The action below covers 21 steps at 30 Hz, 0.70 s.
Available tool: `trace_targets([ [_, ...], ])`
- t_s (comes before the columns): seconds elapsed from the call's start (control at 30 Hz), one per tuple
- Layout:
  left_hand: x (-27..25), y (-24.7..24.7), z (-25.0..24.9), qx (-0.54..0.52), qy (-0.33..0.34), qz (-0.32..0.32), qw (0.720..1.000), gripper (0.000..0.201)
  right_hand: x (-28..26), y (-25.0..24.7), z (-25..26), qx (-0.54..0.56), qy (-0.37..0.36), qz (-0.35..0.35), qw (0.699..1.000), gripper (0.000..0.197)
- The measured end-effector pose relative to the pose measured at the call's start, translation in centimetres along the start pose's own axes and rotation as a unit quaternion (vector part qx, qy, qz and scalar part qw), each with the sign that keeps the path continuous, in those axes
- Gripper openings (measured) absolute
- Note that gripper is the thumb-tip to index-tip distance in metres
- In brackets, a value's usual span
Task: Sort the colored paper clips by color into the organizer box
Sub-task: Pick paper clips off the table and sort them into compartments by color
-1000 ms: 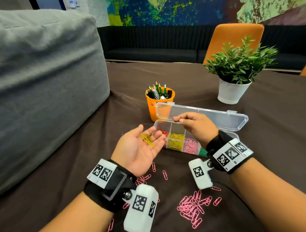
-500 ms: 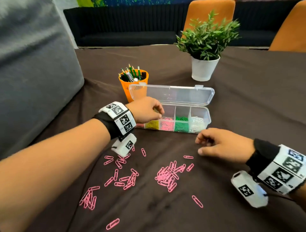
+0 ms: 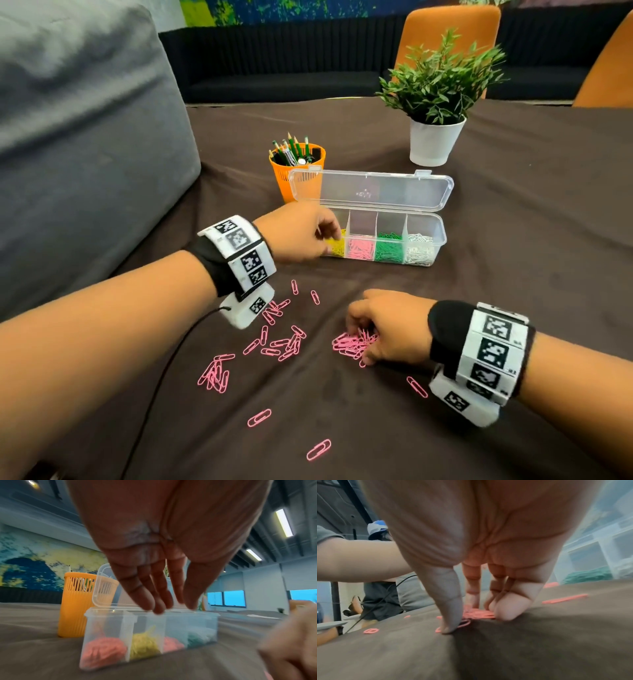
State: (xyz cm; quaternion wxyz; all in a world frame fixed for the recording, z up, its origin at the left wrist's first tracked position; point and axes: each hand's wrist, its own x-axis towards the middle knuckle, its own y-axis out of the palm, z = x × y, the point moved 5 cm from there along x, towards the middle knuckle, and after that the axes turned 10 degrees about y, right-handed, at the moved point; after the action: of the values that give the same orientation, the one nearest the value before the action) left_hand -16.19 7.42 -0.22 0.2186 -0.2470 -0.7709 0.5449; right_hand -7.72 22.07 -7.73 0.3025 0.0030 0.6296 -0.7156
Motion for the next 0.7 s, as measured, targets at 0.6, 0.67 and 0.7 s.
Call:
trace_targets([
  [0.6,-12.2,7.1,-0.8,0.049,0.006,0.175,0.983,0.021,5.1,-12.1,-4.6,0.287,0.034,-0.252,0.924,0.006],
  [0.67,-11.9,6.6,-0.5,0.013,-0.020,0.165,0.986,0.017,7.1,-12.5,-5.1,0.251,0.058,-0.256,0.932,0.007],
  [0.7,-11.7,6.3,-0.4,-0.013,-0.039,0.158,0.987,0.016,7.9,-12.4,-5.3,0.222,0.074,-0.239,0.942,0.008],
])
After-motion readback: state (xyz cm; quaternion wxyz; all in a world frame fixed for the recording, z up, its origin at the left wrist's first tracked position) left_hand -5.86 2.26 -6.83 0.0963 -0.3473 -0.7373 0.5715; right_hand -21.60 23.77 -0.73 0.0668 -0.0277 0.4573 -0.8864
